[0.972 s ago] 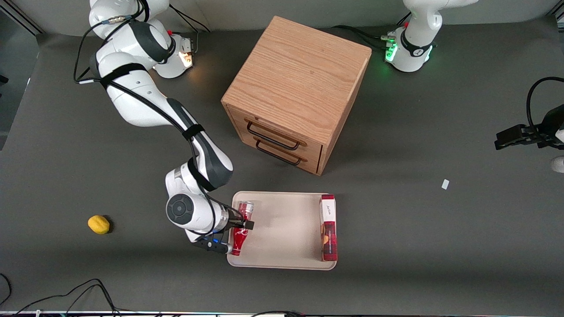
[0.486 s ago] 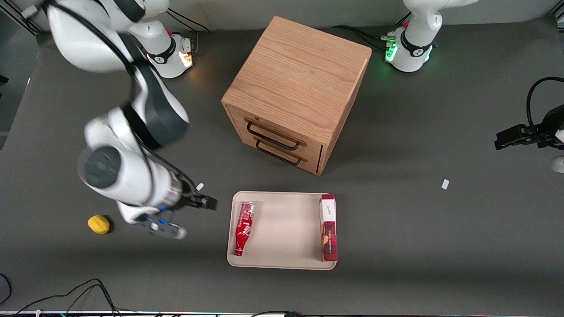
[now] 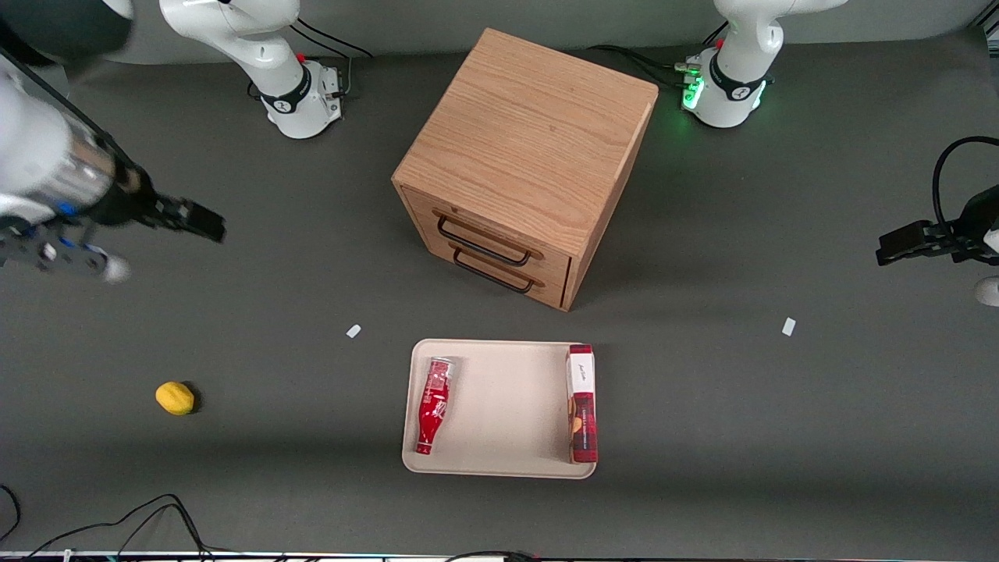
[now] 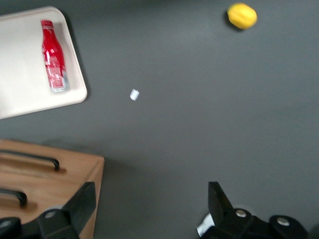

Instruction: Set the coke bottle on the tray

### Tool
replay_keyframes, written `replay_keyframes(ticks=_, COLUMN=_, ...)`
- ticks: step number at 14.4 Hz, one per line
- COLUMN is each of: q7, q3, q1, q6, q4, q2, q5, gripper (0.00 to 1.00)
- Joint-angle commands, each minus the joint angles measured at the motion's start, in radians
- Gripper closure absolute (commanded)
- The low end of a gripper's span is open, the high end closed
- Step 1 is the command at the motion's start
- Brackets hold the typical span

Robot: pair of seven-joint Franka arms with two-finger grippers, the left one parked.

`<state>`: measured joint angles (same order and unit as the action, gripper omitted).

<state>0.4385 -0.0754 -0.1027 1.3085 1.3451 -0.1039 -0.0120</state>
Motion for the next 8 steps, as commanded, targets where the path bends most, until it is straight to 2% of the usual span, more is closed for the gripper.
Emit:
replay_keyframes(ticks=1, q7=-0.060, q3=0.051, q1=0.000, q6=0.151, q4=0.459, q2=0.355, q5=-0.039, gripper=0.00)
replay_keyframes(ticks=3, q7=-0.060, q3=0.051, q1=-0.003, q6=0.178, q4=0.545, q2=0.427, q5=-0.039, gripper=0.00)
replay_keyframes(ticks=8, q7=-0.041, q3=0.051, q1=-0.008, q6=0.134, q4=0.430, q2=0.356, q5=-0.016, gripper=0.00)
